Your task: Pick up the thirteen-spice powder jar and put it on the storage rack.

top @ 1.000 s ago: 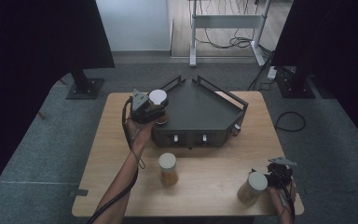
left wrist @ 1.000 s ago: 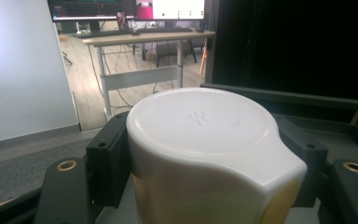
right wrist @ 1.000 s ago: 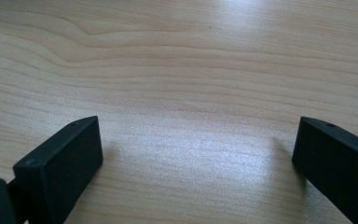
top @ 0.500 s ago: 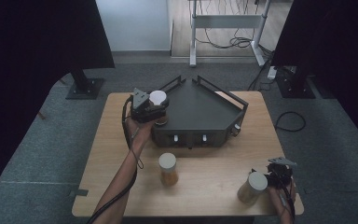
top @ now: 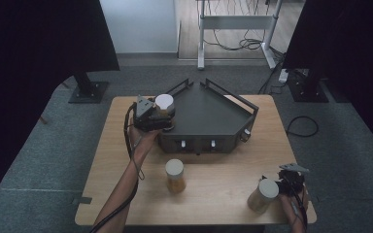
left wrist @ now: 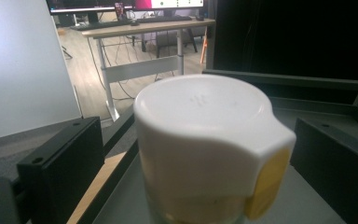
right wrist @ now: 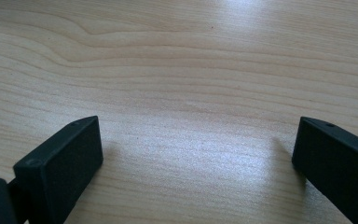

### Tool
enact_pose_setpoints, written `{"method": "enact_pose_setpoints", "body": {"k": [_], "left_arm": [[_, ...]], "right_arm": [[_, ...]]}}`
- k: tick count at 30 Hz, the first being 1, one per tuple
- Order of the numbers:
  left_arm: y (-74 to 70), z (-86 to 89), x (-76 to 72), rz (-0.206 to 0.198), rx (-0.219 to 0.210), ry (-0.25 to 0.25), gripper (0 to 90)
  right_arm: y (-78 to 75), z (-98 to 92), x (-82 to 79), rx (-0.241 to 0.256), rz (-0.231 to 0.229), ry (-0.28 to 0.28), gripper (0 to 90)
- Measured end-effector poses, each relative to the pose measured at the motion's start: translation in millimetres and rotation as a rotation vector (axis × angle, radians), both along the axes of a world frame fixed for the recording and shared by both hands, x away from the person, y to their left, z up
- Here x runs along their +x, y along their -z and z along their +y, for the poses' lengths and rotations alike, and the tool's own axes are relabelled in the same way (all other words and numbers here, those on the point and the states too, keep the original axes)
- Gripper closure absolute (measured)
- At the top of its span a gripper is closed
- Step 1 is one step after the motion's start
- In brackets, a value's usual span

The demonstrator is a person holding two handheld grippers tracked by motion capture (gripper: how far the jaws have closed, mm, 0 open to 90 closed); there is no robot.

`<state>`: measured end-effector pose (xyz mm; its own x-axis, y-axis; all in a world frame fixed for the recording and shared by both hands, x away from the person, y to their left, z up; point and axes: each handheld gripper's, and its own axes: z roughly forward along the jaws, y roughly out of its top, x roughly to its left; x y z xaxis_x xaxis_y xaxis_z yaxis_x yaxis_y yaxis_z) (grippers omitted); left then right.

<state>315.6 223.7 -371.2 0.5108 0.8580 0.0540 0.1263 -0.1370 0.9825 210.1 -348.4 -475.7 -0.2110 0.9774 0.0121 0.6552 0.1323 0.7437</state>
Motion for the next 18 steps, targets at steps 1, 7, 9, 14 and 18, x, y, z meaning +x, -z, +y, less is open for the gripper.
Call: {"method": "enact_pose_setpoints", "body": {"k": [1, 7, 9, 14, 18], "left_arm": [[0.3, 1.0, -0.9, 0.000, 0.004, 0.001, 3.0], [3.7, 6.6, -7.9, -0.009, 0.003, -0.004, 3.0], [4.7, 8.8, -9.7, -0.009, -0.002, -0.004, 3.0], [9.0, 12.5, -15.4, -0.018, -0.009, 0.005, 3.4], [12.7, 13.5, -18.4, -0.017, -0.010, 0.007, 3.6]], "right_arm": [[0.0, 0.0, 0.0, 0.000, 0.000, 0.000, 1.1], [0.0, -0.1, 0.0, 0.000, 0.000, -0.001, 1.2], [0.1, 0.0, 0.1, 0.000, -0.001, 0.000, 1.2], [0.1, -0.1, 0.1, 0.000, -0.001, -0.001, 1.1], [0.0, 0.0, 0.1, 0.001, 0.000, 0.000, 1.2]]}}
